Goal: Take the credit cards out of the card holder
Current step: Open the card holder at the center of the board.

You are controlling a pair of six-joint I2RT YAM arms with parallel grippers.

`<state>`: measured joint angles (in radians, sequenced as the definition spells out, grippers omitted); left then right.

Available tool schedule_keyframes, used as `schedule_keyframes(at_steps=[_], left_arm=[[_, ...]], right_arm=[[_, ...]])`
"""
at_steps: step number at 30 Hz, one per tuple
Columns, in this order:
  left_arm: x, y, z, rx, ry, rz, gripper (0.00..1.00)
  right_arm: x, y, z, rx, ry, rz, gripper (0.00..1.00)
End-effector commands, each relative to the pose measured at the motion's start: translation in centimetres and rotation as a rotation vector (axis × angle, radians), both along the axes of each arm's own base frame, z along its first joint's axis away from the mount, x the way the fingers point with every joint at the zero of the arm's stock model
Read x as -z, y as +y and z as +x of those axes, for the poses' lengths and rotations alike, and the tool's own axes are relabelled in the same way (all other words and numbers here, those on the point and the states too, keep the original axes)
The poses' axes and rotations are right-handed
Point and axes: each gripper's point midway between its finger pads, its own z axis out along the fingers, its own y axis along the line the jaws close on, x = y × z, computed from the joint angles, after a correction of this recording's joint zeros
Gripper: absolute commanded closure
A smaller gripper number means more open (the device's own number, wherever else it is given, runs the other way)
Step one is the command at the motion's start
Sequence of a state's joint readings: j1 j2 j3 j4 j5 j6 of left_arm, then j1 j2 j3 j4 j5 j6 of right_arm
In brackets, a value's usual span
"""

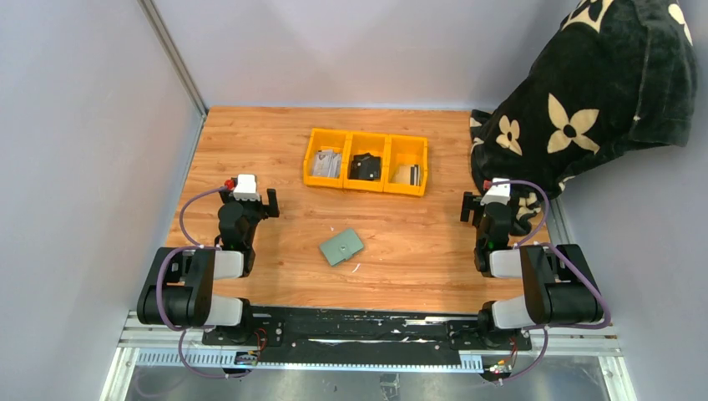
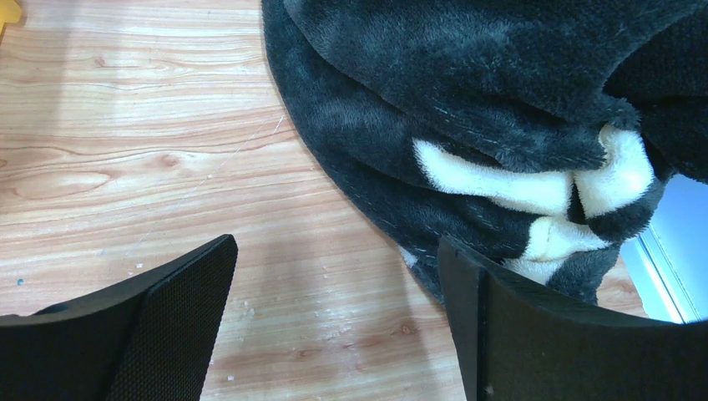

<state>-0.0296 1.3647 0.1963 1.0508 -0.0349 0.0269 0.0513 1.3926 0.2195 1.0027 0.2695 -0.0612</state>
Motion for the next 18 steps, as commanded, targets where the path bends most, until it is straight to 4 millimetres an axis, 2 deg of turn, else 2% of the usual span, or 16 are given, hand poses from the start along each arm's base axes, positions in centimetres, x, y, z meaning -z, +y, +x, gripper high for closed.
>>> schedule_keyframes(at_steps=[1,13,18], left_arm=[[-0.3,0.2,0.2,-0.011,-0.011,0.010,0.00],[-0.3,0.2,0.2,-0.011,-0.011,0.011,0.00],[-1.8,0.5,0.0,-0.019,-0.013,0.004,0.00]], right_arm=[[-0.3,-0.3,0.1,0.013,-0.018,0.002,0.07],[-0.4,-0.3,0.1,0.014,-0.018,0.002,0.07],[-2.2,-0.8,-0.7,0.071,-0.079,-0.033,0.07]])
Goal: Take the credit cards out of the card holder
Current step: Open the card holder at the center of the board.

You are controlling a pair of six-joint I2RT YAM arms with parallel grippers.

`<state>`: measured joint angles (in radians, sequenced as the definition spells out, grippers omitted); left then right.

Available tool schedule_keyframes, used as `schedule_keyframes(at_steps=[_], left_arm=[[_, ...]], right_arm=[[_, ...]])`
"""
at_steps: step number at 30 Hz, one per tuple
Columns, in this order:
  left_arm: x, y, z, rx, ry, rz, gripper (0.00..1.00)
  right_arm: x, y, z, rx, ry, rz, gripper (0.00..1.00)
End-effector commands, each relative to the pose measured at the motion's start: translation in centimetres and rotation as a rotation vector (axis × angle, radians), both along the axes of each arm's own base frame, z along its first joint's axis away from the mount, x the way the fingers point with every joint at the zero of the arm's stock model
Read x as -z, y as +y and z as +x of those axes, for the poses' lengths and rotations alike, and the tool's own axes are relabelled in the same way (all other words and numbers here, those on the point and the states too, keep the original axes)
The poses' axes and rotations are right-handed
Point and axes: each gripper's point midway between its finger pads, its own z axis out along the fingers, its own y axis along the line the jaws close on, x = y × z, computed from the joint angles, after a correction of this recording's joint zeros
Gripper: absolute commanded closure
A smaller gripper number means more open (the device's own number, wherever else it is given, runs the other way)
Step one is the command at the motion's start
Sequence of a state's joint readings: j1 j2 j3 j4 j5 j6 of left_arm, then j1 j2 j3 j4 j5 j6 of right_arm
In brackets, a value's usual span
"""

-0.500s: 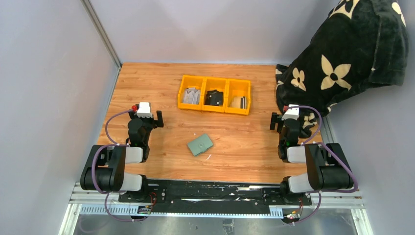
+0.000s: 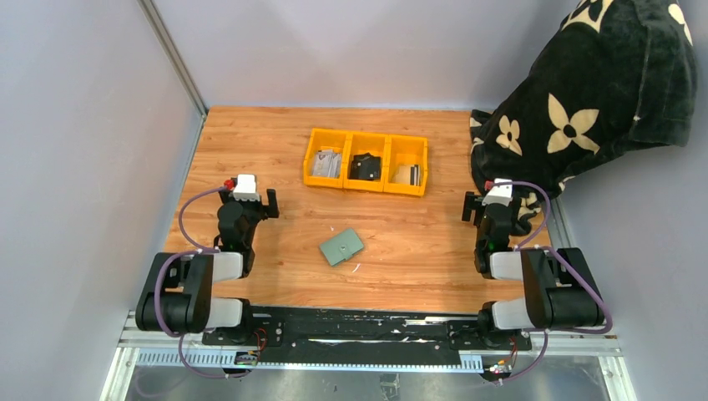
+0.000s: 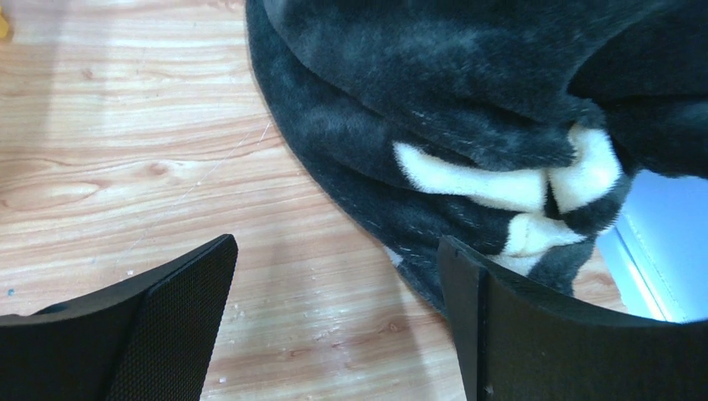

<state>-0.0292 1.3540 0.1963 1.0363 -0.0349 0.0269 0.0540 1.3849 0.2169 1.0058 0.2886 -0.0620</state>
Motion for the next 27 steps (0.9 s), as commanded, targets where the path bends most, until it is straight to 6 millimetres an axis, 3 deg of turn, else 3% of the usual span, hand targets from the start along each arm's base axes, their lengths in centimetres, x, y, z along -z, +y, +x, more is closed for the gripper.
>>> schedule_keyframes(at_steps=[1,5,9,14,17,19,20,22,27], left_arm=[[-1.9,0.6,-0.2,-0.013,0.020,0.015,0.00],[-3.5,1.0,-0.4,0.009,0.095,0.097,0.00],[-5.4,1.4,-1.1,0.056,0.125,0.048,0.00],[-7.7,0.6,-1.6,0.106,0.192,0.022,0.00],[-8.3,-0.3,-2.4,0.163,0.250,-0.010,0.00],[-8.6,-1.2,-3.1,0.217,0.291,-0.015,0.00],[-8.3,-1.5,-3.5,0.247,0.322,-0.006,0.00],[-8.8,-2.3,-4.2,0.318,0.357,0.016,0.00],[-9.3,-2.4,-5.4,0.336,0.419,0.026,0.00]], right_arm=[[-2.8,-0.6,-0.9,0.078,-0.083,-0.035,0.06],[-3.6,-0.7,-1.8,0.116,-0.034,0.009,0.06],[-3.8,-0.7,-2.8,0.190,0.059,0.108,0.06],[-8.2,3.3,-2.4,-0.012,-0.056,0.237,0.06],[-10.3,4.1,-3.2,0.017,-0.195,0.457,0.06],[-9.6,3.2,-4.4,0.151,-0.235,0.650,0.01],[-9.1,3.9,-4.5,0.110,-0.221,0.693,0.00],[-8.8,5.2,-4.3,0.005,-0.202,0.706,0.00],[-6.2,8.5,-5.1,-0.111,0.069,0.658,0.00]])
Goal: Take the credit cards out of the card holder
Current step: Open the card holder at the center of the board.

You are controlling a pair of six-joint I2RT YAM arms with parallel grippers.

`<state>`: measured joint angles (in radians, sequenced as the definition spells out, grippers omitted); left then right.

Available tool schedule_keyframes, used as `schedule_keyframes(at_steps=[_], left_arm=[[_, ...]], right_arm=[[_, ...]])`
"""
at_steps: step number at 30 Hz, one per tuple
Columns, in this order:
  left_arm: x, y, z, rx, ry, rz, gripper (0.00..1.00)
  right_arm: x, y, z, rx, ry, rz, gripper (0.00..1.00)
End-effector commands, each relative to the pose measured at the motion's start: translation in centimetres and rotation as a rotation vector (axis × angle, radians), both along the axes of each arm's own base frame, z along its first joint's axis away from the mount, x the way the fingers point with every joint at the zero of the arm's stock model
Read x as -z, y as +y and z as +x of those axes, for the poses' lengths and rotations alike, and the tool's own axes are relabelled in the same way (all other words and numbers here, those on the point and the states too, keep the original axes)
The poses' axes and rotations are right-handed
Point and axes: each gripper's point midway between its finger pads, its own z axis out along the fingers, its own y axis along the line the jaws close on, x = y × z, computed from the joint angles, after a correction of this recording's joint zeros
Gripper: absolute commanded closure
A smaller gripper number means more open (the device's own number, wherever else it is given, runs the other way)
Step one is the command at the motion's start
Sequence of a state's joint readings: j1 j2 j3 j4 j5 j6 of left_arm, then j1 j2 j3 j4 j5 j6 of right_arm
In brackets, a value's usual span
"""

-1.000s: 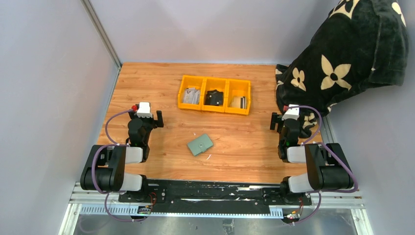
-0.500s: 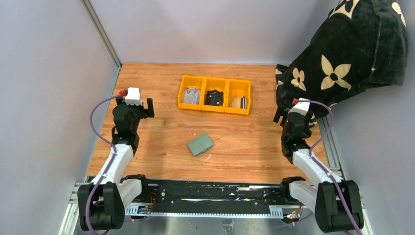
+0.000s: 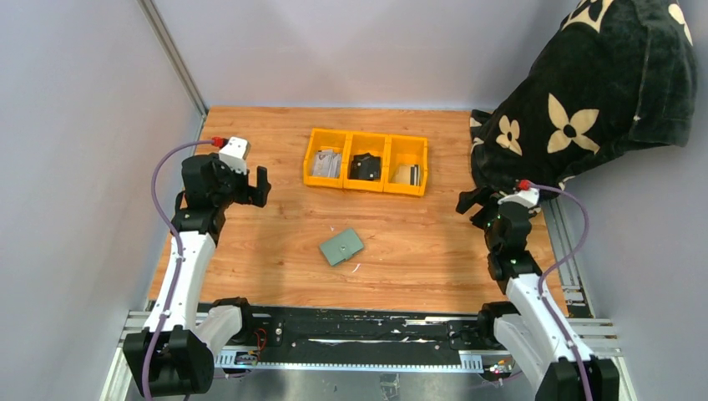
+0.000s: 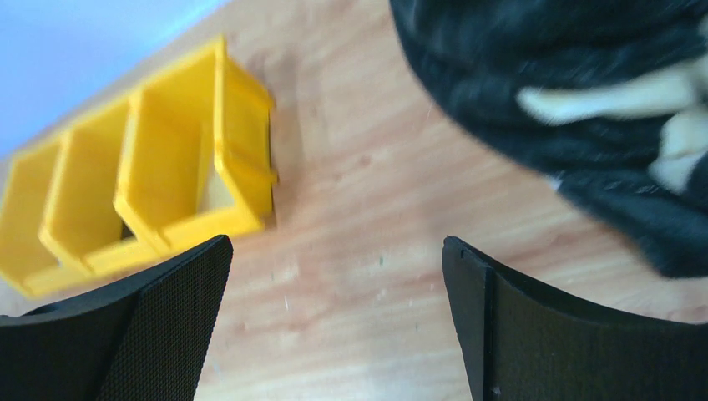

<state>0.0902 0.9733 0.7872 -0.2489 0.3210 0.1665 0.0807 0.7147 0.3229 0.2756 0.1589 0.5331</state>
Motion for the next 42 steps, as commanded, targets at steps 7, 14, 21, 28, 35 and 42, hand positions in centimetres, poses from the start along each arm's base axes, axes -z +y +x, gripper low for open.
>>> schedule_keyframes(at_steps=[7,14,21,28,35,42], left_arm=[[1.5,-1.2,-3.7,0.094,0.189,0.001,0.00],[1.2,-1.1,-5.0,0.111,0.208,0.029,0.00],[1.4,-2.2,-6.6,0.177,0.228,0.009,0.00],[2.0,-2.7,-7.3,0.209,0.244,0.001,0.00],[2.1,-3.0,-7.4,0.212,0.256,-0.022,0.00],[2.0,-3.5,-7.8,0.239,0.248,-0.035,0.00]], right_arm=[[4.1,11.3,-2.8,-0.387,0.251,-0.051,0.00],[6.1,21.0,-4.9,-0.681,0.354,-0.023,0.04],[8.0,27.7,-6.5,-0.954,0.456,0.081,0.15],[8.4,31.6,-7.6,-1.121,0.503,0.142,0.22],[10.0,33.3,-7.6,-1.166,0.572,0.168,0.31],[11.5,34.0,-7.8,-1.182,0.612,0.149,0.45]])
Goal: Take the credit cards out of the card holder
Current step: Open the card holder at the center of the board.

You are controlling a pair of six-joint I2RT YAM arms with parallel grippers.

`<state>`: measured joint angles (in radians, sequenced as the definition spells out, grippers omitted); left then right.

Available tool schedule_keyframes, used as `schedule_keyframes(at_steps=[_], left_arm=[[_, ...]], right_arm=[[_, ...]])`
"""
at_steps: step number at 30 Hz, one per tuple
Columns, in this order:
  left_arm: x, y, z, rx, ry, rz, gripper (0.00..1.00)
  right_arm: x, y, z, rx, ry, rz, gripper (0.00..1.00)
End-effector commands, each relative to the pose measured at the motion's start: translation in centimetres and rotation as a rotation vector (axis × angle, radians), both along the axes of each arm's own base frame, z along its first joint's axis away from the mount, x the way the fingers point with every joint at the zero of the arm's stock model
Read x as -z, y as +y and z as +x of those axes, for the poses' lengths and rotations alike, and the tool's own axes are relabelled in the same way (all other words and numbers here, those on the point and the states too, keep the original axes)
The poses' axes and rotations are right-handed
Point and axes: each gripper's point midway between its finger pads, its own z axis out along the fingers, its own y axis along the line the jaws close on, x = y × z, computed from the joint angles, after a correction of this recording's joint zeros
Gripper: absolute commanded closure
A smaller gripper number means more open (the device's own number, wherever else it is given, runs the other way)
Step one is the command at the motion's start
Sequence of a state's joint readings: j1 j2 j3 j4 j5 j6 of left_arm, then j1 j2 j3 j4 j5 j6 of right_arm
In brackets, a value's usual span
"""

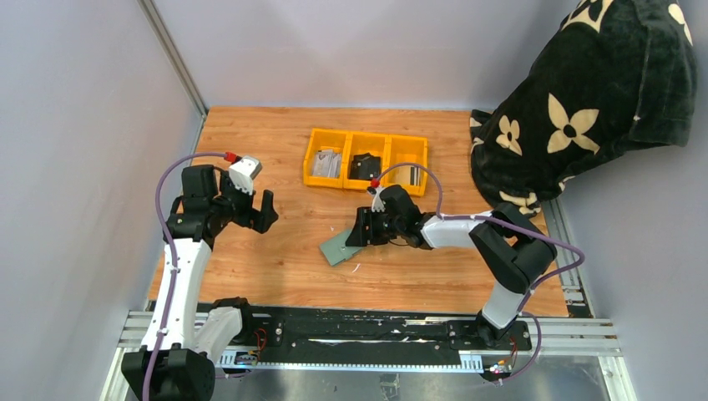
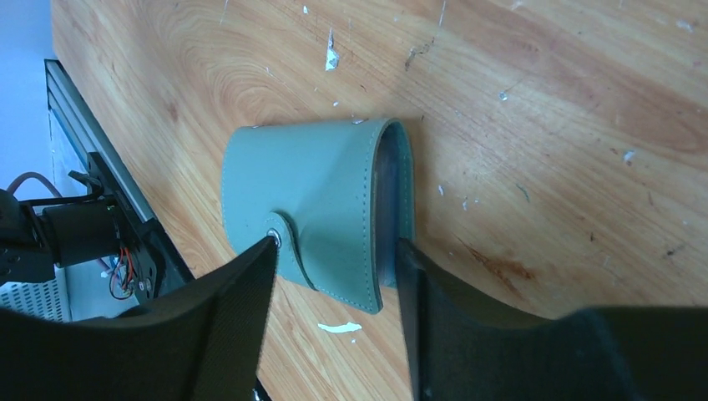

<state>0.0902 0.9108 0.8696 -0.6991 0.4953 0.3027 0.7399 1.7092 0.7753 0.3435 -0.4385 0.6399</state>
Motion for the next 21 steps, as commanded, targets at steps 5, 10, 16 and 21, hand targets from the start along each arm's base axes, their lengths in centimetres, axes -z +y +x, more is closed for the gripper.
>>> schedule_keyframes(at_steps=[5,10,16,21], left_arm=[[-0.2,-0.9,-0.8,0.038,0.006,-0.046,0.00],[0.1,-2.4,-1.6,0.102,0.022,-0.101,0.00],[-0.3,-4.6,-2.5,0.194,0.021,-0.131,0.00],[-1.2,-7.3,-3.9,0.317,0.012,-0.180,0.00]], right_arm=[[0.2,1.8,-1.0,-0.064,0.033,0.018,0.60],[-0.8,2.5,-1.1,-0.091,0.030,0.066,0.90],[-5.3,3.4,-1.2,-0.144,-0.053,0.163,1.00],[-10.8,3.4,-1.7,-0.208,-0.183,0.243,1.00]])
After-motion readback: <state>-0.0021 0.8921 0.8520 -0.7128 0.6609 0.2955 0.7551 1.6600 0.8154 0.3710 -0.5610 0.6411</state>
